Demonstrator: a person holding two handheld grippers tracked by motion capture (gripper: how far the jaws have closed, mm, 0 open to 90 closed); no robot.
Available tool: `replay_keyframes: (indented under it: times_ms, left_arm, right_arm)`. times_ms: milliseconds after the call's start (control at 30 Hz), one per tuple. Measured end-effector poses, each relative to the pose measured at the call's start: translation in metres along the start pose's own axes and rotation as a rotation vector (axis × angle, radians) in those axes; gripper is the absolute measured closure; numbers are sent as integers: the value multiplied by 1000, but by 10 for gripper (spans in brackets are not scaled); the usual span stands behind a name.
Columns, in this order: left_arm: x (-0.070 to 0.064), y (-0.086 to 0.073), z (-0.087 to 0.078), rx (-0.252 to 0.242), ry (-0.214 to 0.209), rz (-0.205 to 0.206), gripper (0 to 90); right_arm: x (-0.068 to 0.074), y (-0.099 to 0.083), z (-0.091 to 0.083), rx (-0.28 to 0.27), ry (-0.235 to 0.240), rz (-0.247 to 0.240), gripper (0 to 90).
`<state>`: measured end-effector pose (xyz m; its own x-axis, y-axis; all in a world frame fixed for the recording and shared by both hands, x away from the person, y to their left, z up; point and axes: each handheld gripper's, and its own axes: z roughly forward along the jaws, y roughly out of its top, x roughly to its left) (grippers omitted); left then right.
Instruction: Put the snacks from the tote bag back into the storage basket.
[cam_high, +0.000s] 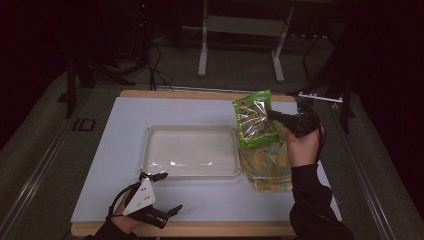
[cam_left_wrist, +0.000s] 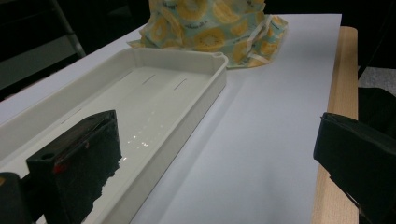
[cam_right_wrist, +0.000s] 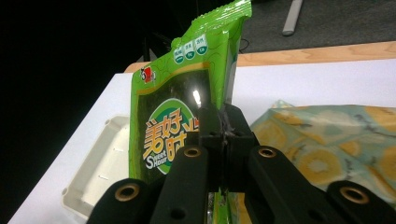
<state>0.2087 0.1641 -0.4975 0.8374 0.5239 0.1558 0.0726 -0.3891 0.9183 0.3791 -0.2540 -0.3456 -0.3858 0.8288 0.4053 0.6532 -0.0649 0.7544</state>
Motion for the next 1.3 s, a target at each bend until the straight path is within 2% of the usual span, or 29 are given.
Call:
replay_keyframes:
  times_ms: [233, 300, 433, 700, 933, 1300]
  left_arm:
    - [0, 0, 0, -2, -2, -3, 13]
    - [0, 0, 0, -3, -3, -2, 13]
    - [0, 0, -1, -6, -1, -3, 13]
    - [0, 1, -1, -9, -7, 0, 12]
    - [0, 1, -1, -9, -5, -1, 13]
    - [0, 1, -2, -13, -8, 0, 13]
  right_arm:
    - [12, -4, 17, 21, 27, 2, 887]
    - [19, -6, 25, 25, 41, 0, 888]
    - [24, -7, 31, 28, 51, 3, 887]
    - [33, -18, 46, 28, 92, 39, 888]
    - [43, -28, 53, -14, 123, 58, 888]
    - [47, -43, 68, -5, 167, 101, 888]
